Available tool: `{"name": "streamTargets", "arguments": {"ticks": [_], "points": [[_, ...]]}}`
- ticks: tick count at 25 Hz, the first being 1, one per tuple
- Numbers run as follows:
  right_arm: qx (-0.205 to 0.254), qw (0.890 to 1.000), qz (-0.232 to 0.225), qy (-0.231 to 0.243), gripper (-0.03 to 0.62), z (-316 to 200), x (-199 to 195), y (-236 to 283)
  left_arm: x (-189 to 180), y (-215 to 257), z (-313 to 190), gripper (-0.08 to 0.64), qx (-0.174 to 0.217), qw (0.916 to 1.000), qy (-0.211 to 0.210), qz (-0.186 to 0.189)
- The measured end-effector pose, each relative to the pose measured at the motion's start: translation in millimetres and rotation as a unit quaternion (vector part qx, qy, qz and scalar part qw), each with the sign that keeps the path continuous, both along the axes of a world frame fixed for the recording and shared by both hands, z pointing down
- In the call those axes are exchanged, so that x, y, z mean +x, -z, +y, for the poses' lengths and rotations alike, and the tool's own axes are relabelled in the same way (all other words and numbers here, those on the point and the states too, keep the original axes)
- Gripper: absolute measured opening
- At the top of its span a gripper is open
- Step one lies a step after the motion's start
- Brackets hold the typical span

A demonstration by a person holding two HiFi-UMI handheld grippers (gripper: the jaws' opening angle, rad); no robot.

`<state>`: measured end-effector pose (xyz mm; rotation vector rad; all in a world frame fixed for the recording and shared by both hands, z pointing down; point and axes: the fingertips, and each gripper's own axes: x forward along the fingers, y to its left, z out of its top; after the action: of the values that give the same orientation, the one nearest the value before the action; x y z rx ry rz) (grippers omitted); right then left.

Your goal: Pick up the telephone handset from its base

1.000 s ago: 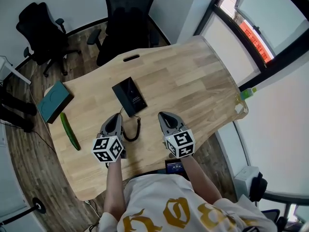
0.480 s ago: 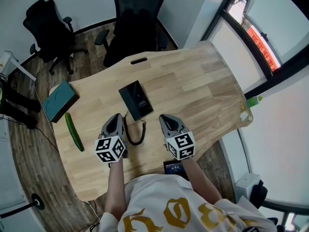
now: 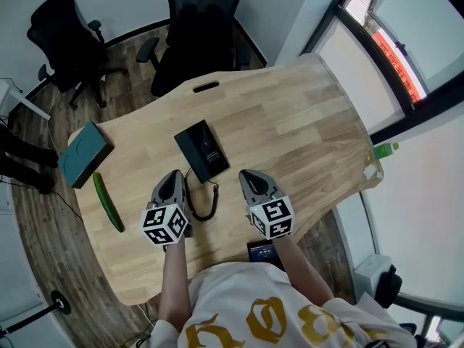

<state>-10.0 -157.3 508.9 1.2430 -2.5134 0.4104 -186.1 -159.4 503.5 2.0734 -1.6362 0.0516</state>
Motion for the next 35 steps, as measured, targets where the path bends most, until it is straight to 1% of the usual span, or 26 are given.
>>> {"name": "streamTargets", "arguments": {"ticks": [7,10,12,19,24,29,33,35], "points": [[-0.016,1.000,0.001,-0.001,0.006,-11,-4,-12,1,-14,-9,0.006,-0.016,0.9998,-0.008,0.010],[-0.021,1.000,0.003,0.004,0.006,-15,-9,-17,1,-23,-13,0.006,-0.027,0.9995,-0.012,0.006],[-0.024,1.000,0.003,0.006,0.006,-19,-11,-20,0,-29,-15,0.006,-0.035,0.9993,-0.010,0.002],[-0.042,0.999,0.007,0.007,0.006,-30,-11,-37,-2,-47,-22,0.006,-0.058,0.9983,-0.004,0.010],[-0.047,0.999,0.002,0.004,0.006,-41,-12,-44,-3,-56,-31,0.006,-0.063,0.9979,0.001,0.016],[-0.064,0.998,-0.001,0.009,0.005,-44,-12,-56,-4,-71,-32,0.008,-0.076,0.9971,0.002,-0.001],[-0.074,0.997,0.001,0.017,0.005,-48,-15,-67,-3,-78,-36,0.008,-0.084,0.9964,-0.002,0.005],[-0.074,0.997,0.009,0.026,0.006,-48,-17,-71,-1,-78,-38,0.008,-0.086,0.9962,-0.009,0.004]]}}
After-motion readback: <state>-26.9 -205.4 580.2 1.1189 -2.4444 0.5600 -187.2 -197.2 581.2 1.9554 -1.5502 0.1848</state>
